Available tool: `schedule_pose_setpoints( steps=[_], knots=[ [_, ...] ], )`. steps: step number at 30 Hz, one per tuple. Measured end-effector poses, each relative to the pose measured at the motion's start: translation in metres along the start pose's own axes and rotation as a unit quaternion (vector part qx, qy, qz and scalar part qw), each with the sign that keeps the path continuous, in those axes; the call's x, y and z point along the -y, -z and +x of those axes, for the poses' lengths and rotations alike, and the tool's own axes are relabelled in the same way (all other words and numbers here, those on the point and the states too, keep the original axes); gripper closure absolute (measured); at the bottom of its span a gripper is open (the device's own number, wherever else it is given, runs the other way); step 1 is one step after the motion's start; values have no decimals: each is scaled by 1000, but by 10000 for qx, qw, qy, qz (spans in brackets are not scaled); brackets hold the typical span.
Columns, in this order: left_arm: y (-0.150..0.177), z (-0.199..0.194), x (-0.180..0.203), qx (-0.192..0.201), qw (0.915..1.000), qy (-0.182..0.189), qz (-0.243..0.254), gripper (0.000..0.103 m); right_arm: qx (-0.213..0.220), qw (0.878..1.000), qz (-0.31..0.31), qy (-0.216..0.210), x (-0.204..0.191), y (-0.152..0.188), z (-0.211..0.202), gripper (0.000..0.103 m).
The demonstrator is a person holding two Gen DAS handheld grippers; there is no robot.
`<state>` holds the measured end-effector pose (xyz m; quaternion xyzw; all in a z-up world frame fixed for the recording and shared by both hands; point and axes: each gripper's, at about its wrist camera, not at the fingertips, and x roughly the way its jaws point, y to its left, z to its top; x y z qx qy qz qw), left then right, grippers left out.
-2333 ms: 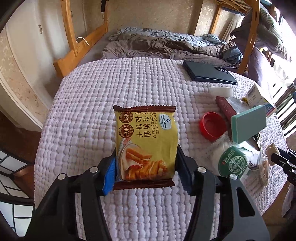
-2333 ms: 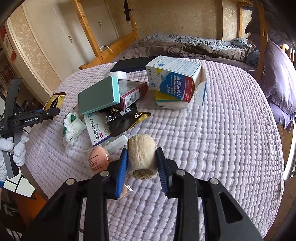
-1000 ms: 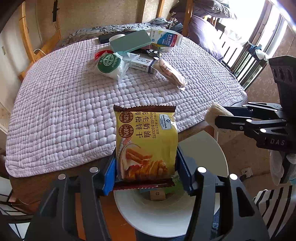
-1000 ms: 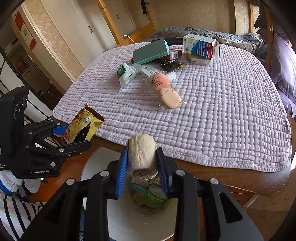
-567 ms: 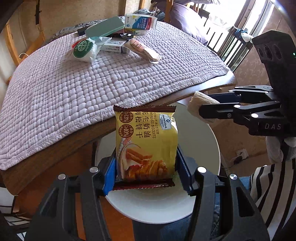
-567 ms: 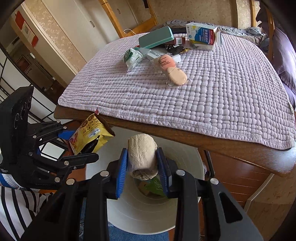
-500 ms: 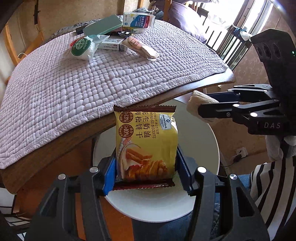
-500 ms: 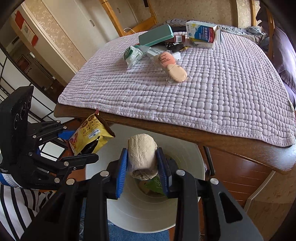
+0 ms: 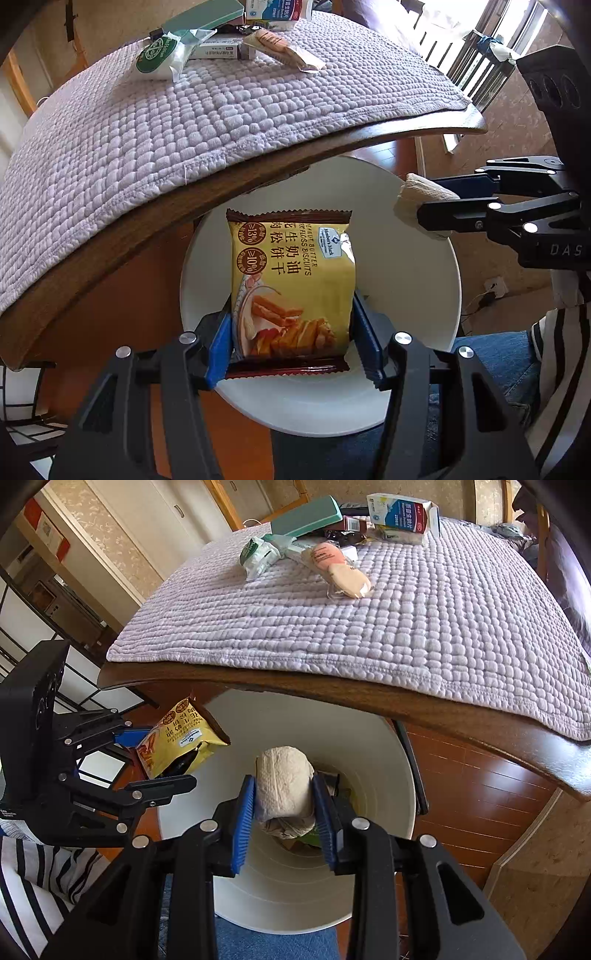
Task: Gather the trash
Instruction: 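Carry the bandage roll and yellow biscuit bag over the white trash bin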
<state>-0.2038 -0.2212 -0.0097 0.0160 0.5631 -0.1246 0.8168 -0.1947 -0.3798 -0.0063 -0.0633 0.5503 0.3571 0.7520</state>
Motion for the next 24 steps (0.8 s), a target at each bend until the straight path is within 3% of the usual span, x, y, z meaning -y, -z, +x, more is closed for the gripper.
schedule_pose_setpoints(
  steps=[24],
  knots=[
    [4,40,2,-317,9995,-40,19,45,-349,9994,0,-8,-7,-3,45,71]
  ],
)
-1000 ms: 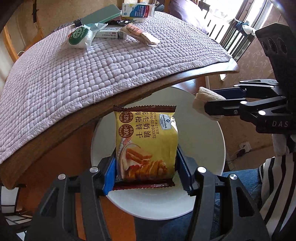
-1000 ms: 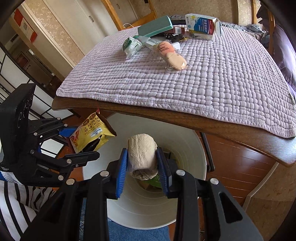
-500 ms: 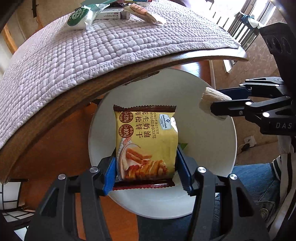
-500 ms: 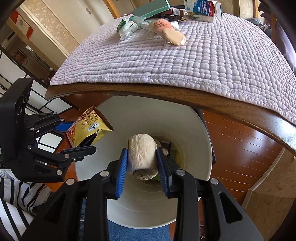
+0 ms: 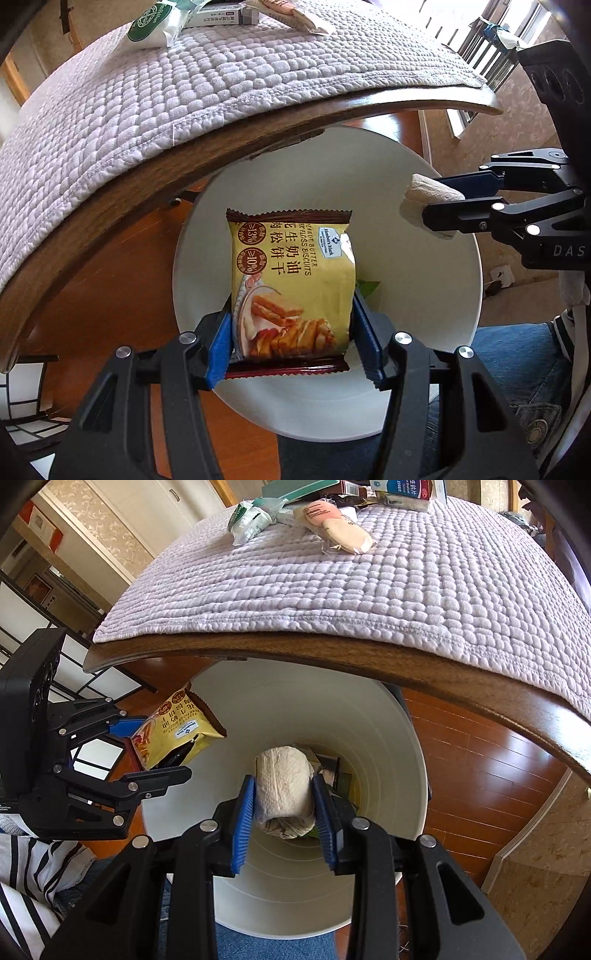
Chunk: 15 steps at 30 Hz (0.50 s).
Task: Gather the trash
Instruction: 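Carry the bandage roll and yellow biscuit bag over the white trash bin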
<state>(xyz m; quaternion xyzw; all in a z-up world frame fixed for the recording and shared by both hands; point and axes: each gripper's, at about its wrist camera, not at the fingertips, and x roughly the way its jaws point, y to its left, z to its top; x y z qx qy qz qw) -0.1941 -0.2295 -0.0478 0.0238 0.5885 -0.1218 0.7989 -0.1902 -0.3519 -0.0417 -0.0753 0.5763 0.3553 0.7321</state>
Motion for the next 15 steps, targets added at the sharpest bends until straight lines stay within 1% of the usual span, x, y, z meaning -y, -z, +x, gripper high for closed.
schedule_pose_setpoints(
  steps=[15],
  knots=[
    [2,12,1,-70,10000,-2,-3,45,-63,10000,8,-33,3,1,3,71]
  ],
)
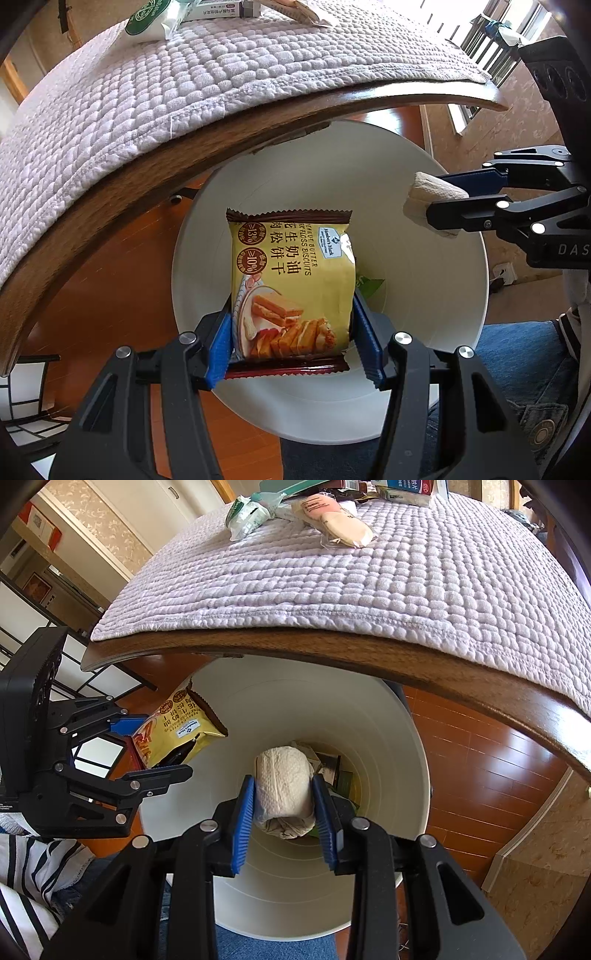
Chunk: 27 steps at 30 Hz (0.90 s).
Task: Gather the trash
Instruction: 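Carry the bandage roll and yellow biscuit bag over the white trash bin, then open both tools to drop the roll and bag into the bin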
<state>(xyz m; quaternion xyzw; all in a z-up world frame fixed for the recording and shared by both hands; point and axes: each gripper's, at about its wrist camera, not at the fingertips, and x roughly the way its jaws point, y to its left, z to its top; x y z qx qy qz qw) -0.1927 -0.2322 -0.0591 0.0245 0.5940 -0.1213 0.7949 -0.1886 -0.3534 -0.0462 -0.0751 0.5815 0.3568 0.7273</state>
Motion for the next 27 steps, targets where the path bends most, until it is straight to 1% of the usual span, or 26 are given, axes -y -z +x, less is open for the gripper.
schedule_pose_setpoints(
  steps=[16,17,18,19,20,27],
  knots=[
    [3,18,1,-93,9999,36,24,45,-79,10000,-29,4,2,-4,11,71],
    [3,18,2,-52,10000,54,33,44,-77,10000,-40,-20,2,-4,11,67],
    [3,18,2,-17,10000,43,40,39,-72,10000,-45,-48,2,-4,11,59],
    [3,18,2,8,10000,-11,37,26,-37,10000,-14,-9,2,-5,10,36],
    [3,16,1,66,10000,-34,50,25,23,10000,10,-24,2,-5,9,31],
    [3,14,1,38,10000,-28,72,25,56,10000,6,24,3,-5,5,31]
  ],
)
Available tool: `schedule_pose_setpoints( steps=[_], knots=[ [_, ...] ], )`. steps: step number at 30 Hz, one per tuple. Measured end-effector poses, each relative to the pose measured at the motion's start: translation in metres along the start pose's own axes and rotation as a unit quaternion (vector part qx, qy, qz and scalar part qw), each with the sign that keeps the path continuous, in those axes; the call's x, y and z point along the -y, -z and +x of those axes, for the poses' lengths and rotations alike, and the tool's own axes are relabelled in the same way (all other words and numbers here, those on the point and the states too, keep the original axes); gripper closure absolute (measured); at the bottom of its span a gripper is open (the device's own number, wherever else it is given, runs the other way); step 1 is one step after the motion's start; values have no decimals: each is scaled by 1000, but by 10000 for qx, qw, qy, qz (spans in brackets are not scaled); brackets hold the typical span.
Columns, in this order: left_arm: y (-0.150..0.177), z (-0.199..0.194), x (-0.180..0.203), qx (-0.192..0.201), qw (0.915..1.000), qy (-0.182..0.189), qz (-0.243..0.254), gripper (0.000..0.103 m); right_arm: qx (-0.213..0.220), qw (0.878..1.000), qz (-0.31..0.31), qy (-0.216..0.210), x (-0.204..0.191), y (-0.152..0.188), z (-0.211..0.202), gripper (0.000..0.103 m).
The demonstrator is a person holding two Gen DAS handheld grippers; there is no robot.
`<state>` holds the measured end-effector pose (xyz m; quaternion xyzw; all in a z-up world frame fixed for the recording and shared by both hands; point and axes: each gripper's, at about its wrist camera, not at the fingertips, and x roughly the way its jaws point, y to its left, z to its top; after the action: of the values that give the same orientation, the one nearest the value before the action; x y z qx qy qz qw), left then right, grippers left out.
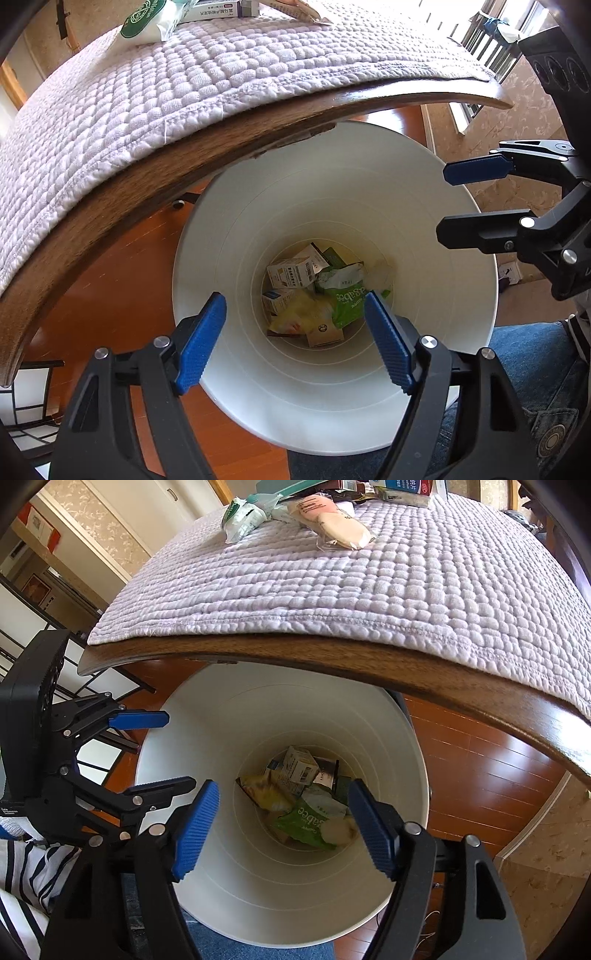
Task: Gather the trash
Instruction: 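Open both tools to drop the roll and bag into the bin, then move both open tools back over the quilt toward the remaining items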
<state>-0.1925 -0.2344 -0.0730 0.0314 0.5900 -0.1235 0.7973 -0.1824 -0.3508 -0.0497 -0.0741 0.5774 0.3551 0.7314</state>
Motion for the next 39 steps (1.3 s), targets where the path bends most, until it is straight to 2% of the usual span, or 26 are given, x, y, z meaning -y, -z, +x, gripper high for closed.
schedule_pose_setpoints(
  steps=[24,31,39],
  knots=[
    [-13,-32,-3,136,9999,60,-24,25,155,9998,-49,131,-2,3,-21,31],
    [-21,-61,-2,402,9992,45,52,25,367,9991,-140,135,-9,-2,-43,31],
    [-41,-104,-15,933,9955,-137,-97,25,831,9962,-121,224,-5,-21,-77,31]
  ],
)
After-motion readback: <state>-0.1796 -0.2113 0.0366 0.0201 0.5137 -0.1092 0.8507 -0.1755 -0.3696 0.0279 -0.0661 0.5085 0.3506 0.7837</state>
